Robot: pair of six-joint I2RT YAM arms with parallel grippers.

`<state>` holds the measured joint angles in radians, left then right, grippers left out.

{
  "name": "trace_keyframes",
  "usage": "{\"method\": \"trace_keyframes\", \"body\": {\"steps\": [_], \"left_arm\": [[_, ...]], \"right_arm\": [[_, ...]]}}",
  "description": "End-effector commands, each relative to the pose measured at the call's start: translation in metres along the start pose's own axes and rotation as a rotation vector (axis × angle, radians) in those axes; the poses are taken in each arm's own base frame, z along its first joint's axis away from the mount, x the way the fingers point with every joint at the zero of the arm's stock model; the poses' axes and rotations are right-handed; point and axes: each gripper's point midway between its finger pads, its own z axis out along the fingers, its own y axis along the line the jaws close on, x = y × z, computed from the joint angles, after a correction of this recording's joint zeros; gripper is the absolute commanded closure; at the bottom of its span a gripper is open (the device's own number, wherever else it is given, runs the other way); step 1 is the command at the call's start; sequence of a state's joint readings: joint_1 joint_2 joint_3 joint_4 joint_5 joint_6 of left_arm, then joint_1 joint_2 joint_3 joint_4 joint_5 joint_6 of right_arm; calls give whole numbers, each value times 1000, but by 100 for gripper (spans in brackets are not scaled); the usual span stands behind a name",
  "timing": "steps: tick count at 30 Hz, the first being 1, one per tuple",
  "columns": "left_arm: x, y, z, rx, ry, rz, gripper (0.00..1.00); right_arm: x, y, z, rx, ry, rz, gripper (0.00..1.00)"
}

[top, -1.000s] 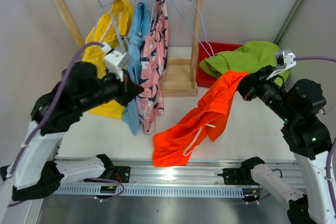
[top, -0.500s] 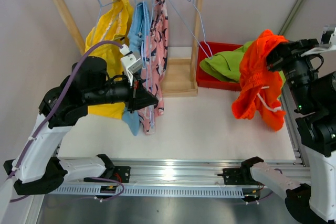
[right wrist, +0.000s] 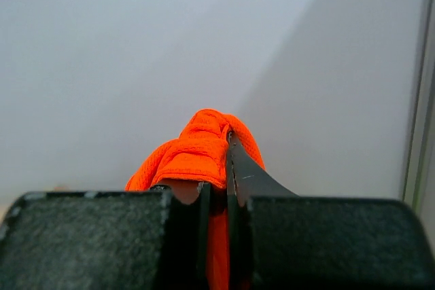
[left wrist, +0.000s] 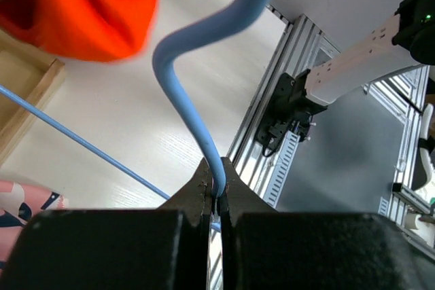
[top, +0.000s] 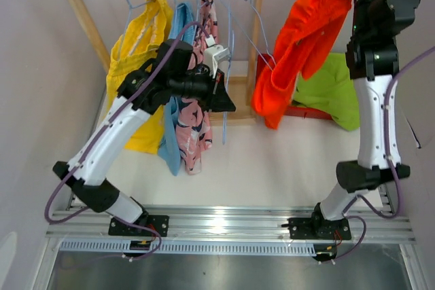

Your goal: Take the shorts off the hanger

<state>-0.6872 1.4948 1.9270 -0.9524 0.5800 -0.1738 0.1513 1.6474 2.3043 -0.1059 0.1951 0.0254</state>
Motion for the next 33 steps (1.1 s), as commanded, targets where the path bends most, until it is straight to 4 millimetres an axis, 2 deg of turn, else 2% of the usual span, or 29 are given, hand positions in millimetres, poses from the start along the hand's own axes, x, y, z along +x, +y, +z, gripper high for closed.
{"method": "trace_keyframes", "body": {"steps": [1, 2, 3, 6, 7, 8, 9, 10, 11, 12, 13, 15, 16, 17, 18, 19, 20, 21, 22, 23, 24, 25, 26, 27, 30, 31, 32, 33], "left_arm": [[-33, 0, -6, 72, -80, 43, 100], [-35, 12, -3, 58, -76, 26, 100], [-36, 18, 0, 59, -71, 19, 100], [-50, 37, 8, 65, -75, -3, 100], [-53, 40, 10, 78, -76, -6, 100], [-56, 51, 19, 75, -72, -18, 100], [-65, 52, 19, 79, -88, -12, 100], [-68, 57, 23, 84, -88, -18, 100], [-88, 50, 13, 101, -136, 15, 100], [-87, 65, 28, 105, -116, -35, 100], [-94, 68, 30, 118, -128, -40, 100], [-111, 71, 26, 168, -179, -56, 99], [-115, 78, 23, 166, -194, -70, 99], [-123, 77, 19, 178, -216, -69, 99], [-133, 81, 16, 181, -251, -84, 99], [-139, 90, 10, 170, -274, -101, 99], [-143, 95, 9, 170, -290, -120, 99], [-152, 102, 8, 165, -321, -153, 99], [-156, 109, 6, 160, -338, -171, 99], [-160, 114, 7, 162, -352, -186, 99], [-168, 115, 5, 170, -377, -206, 99], [-171, 118, 8, 176, -384, -212, 99], [-174, 118, 8, 185, -393, -213, 99], [-181, 114, 6, 203, -414, -210, 99], [-192, 108, 4, 241, -442, -199, 99], [-193, 110, 4, 244, -446, -205, 99], [-195, 110, 4, 251, -448, -221, 99], [-196, 110, 5, 258, -452, -219, 99]], "right_arm": [[-111, -22, 3, 66, -396, 17, 100], [-114, -34, 6, 90, -420, 1, 100], [-101, -41, 17, 100, -415, 11, 100], [-87, -58, 30, 132, -412, 21, 100], [-74, -72, 36, 160, -399, 7, 100], [-65, -76, 40, 171, -381, -8, 100], [-36, -82, 47, 187, -327, -21, 100], [-17, -85, 50, 197, -291, -26, 100], [-6, -88, 48, 207, -266, -30, 100], [45, -97, 50, 221, -174, -45, 100], [64, -101, 47, 230, -141, -49, 100], [76, -104, 32, 232, -135, -26, 100], [126, -111, 19, 241, -44, -28, 100], [125, -111, 8, 240, -43, -16, 100], [132, -111, 0, 242, -40, 22, 100], [167, -117, -15, 252, 30, 28, 100], [176, -118, -23, 253, 49, 38, 100], [167, -116, -33, 250, 30, 62, 100], [192, -118, -48, 255, 82, 92, 100], [195, -117, -56, 255, 89, 109, 100], [184, -114, -64, 245, 68, 129, 100], [188, -112, -71, 239, 77, 161, 100], [203, -114, -83, 244, 113, 172, 100], [196, -111, -91, 237, 104, 189, 100], [212, -109, -112, 228, 152, 215, 100], [203, -106, -118, 218, 139, 221, 100], [211, -108, -127, 228, 171, 218, 100], [212, -109, -132, 234, 175, 221, 100]]}}
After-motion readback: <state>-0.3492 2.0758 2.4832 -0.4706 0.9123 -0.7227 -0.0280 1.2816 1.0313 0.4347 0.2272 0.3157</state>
